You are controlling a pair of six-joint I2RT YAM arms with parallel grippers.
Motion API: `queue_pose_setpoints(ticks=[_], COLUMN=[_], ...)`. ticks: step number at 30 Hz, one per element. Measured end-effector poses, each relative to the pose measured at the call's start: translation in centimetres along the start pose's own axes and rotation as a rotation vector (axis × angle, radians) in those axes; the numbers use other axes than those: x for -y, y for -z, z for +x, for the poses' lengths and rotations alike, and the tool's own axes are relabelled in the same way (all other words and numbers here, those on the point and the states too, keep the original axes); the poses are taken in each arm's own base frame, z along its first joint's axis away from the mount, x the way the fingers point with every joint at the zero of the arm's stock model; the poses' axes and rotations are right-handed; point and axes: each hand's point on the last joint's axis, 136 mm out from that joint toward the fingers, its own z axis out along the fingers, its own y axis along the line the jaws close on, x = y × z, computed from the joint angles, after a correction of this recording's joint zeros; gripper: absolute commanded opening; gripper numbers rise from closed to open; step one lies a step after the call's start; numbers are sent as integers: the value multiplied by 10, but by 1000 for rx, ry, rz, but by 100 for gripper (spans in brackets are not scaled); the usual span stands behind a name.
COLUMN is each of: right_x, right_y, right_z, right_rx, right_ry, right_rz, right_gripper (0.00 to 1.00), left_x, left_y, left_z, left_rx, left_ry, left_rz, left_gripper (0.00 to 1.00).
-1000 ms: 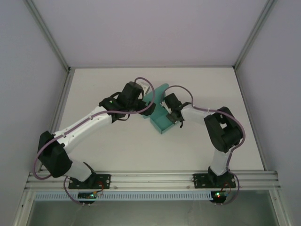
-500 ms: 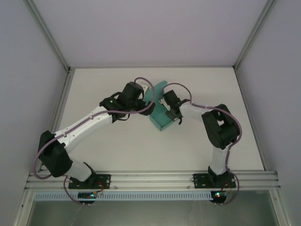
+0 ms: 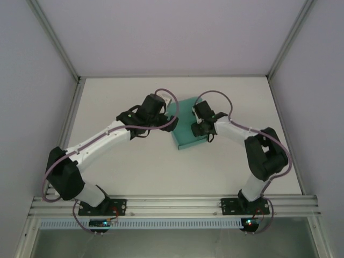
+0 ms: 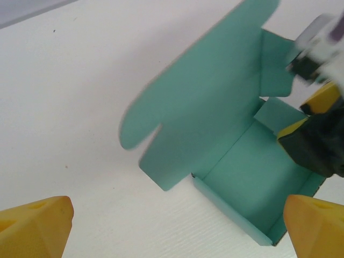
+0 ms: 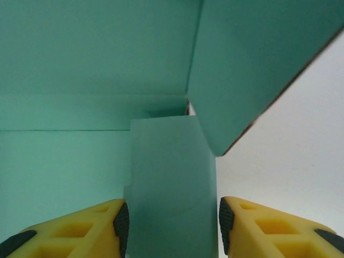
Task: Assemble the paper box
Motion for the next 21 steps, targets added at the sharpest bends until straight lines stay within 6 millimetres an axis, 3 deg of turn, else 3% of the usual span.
queue_pose_setpoints(ticks=[3, 7, 11, 15, 18, 21], right_x=[6, 17, 30, 47, 65, 73], right_y=[13, 16, 18, 35, 49, 47], right_z=[-5, -7, -3, -1, -1, 7], right_rx=[50, 68, 67, 103, 157, 179], right_ry=[-55, -106, -135, -181, -274, -377], right_rz=[-7, -2, -1, -36, -105, -213], right_gripper=[63, 69, 69, 68, 66, 63], left_x=[-2, -3, -4, -3, 0, 1], left_y=[-9, -21, -31, -40, -50, -63], left_z=[9, 18, 25, 30, 40, 52], left_rx=[-23, -48, -70, -81, -79, -83], left_ry=[9, 30, 50, 85, 108, 123], left_rz=[-5, -3, -5, 4, 33, 66], left_gripper=[100, 100, 100, 100, 99, 98])
